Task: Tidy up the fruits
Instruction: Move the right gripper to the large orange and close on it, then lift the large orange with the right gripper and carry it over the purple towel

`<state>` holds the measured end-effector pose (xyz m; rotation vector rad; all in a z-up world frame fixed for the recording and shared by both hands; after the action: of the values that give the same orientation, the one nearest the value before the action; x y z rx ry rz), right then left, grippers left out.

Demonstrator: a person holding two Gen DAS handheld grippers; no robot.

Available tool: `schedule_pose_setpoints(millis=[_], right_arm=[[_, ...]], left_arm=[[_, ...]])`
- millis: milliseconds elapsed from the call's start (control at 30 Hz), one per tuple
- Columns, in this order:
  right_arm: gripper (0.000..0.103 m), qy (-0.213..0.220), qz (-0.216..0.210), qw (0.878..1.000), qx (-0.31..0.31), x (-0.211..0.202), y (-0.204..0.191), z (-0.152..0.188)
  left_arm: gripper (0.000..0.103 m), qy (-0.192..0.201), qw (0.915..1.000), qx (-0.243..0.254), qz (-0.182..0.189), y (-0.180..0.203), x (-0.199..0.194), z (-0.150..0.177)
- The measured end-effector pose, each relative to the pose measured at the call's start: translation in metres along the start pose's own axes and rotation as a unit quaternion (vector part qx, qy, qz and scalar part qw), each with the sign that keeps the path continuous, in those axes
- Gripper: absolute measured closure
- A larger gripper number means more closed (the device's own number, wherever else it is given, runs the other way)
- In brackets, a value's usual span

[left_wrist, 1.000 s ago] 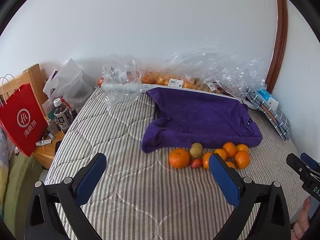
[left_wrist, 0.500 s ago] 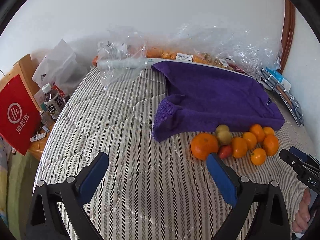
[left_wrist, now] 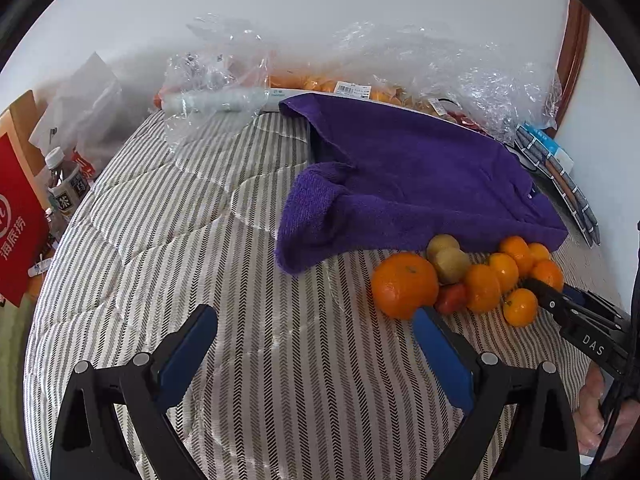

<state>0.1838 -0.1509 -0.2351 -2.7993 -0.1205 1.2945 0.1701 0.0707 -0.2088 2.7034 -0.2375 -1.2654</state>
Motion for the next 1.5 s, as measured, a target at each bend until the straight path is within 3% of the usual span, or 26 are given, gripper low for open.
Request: schedule_pose_setpoints(millis=[200, 333, 400, 567, 667, 967, 1267, 1500], right_arm=[[0.061, 0.002, -0.002, 1.000, -0.007, -0.006, 0.004, 0.005], [0.061, 0.005, -0.002, 1.000, 0.006, -0.016, 0.014, 0.012], [0.061, 0.004, 0.002, 1.000, 0.009, -0.019, 0.019, 0.017], [0.061, 0.000, 0.010, 1.000, 0.015, -0.023, 0.029, 0.024], [0.061, 0.003, 0.013, 1.000, 0.017, -0.023, 0.030, 0.025], [0.061, 0.005, 0.010, 1.000, 0.018, -0.024, 0.031, 0.026], [0.060, -0.001, 0.006, 1.000, 0.019, -0.020, 0.030, 0.026], [0.061, 0.001, -0.007, 0.999, 0.033, -0.021, 0.033, 0.027]], left_arm=[[0.005, -0.002, 0.9992, 0.007, 0.039, 0.017, 0.009, -0.006], [0.015, -0.004, 0.9983, 0.016, 0.056, 0.029, 0.020, -0.010], [0.031, -0.009, 0.9979, 0.014, 0.062, 0.034, 0.026, -0.010], [0.051, -0.006, 0.9942, 0.010, 0.107, 0.043, 0.027, -0.009], [0.063, -0.003, 0.9953, 0.017, 0.095, 0.044, 0.024, -0.008], [0.063, -0.006, 0.9973, -0.007, 0.073, 0.025, 0.005, 0.004], [0.060, 0.000, 0.9990, 0.018, 0.040, 0.026, 0.012, 0.011], [0.063, 0.009, 0.9970, -0.009, 0.076, 0.018, 0.010, 0.010]])
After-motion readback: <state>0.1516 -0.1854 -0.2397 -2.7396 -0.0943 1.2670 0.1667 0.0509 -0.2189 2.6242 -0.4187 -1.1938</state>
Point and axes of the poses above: each gripper's, at about its wrist camera, not at the fingertips, and x roughly the way its jaws point, y to its right, z to its underside, the point moved 6 cm from there along x, roughly the way its jaws point, and after that the axes turned 6 degrees about z, right-handed, at the moved point
